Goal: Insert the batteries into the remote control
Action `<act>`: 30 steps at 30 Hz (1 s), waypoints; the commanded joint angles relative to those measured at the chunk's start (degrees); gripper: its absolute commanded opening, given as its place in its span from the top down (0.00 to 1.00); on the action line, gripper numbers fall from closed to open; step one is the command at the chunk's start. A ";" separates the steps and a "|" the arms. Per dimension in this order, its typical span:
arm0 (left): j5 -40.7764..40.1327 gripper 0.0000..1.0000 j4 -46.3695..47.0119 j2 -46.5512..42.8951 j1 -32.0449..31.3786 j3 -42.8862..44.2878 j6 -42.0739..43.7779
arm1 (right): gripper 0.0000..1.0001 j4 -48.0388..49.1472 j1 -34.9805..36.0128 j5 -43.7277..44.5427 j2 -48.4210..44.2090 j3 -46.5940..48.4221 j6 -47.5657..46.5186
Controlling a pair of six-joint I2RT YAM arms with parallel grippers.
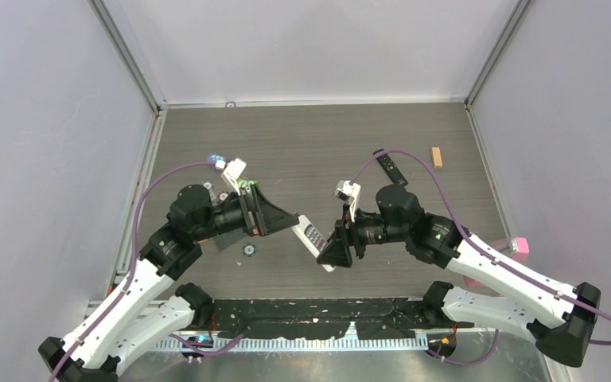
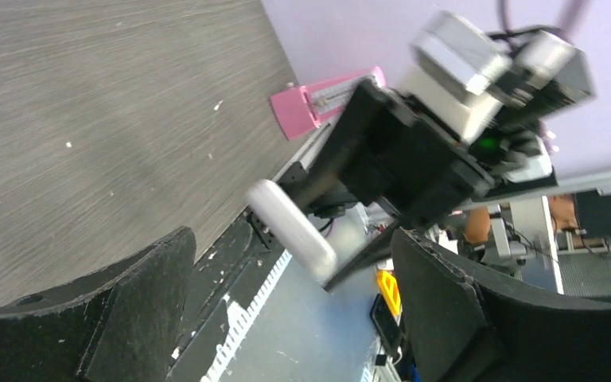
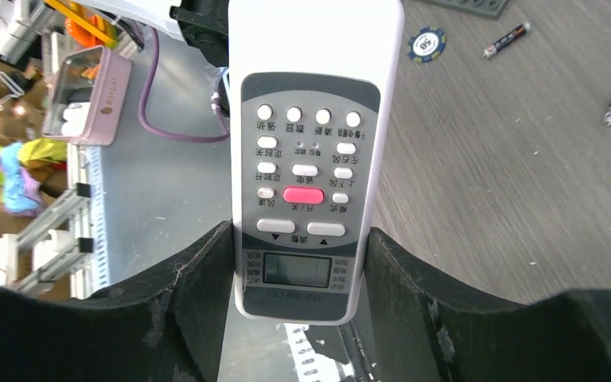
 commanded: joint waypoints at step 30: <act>-1.65 0.50 6.50 7.78 -4.28 -7.38 -18.50 | 0.73 -9.45 12.35 22.08 6.96 11.67 -16.98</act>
